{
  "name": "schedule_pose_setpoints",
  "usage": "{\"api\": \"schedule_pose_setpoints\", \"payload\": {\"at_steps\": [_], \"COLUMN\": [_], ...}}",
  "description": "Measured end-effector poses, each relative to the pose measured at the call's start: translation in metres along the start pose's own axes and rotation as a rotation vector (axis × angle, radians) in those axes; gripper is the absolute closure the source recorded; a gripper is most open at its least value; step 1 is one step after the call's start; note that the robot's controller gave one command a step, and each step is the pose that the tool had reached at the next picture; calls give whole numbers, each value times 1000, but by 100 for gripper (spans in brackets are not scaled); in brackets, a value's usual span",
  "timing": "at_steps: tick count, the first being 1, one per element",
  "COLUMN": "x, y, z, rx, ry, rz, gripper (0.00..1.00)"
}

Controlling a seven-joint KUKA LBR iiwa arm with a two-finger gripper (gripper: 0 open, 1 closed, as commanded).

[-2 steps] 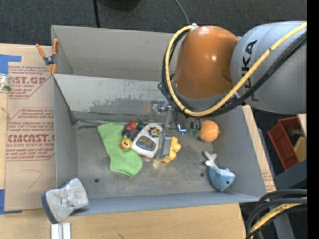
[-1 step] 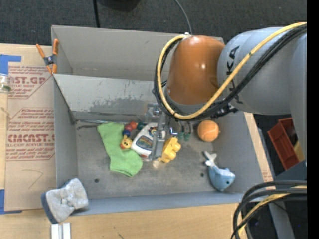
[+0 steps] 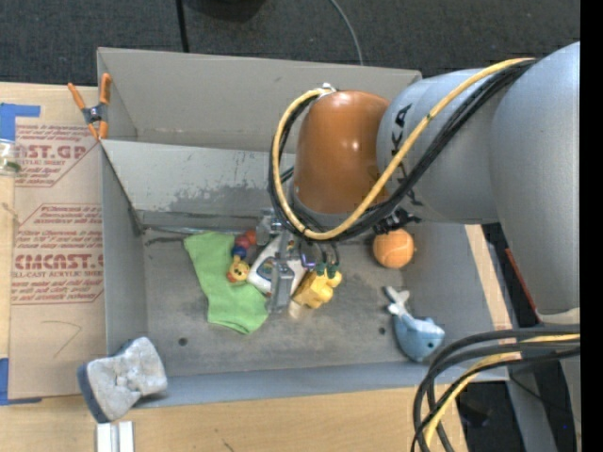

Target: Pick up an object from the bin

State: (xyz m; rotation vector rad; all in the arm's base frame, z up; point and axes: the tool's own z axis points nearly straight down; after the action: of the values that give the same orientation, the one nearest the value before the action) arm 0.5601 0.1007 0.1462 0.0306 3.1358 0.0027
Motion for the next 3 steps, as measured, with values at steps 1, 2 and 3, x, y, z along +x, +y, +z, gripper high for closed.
{"api": "schedule_pose_setpoints", "payload": {"at_steps": [1, 2, 3], "x": [1, 6, 12], "y": [17, 29, 54], "z": [33, 51, 67], "rx": [0, -1, 0], "ry": [4, 0, 2], "rz": [7, 144, -63], "gripper": [0, 0, 0]}}
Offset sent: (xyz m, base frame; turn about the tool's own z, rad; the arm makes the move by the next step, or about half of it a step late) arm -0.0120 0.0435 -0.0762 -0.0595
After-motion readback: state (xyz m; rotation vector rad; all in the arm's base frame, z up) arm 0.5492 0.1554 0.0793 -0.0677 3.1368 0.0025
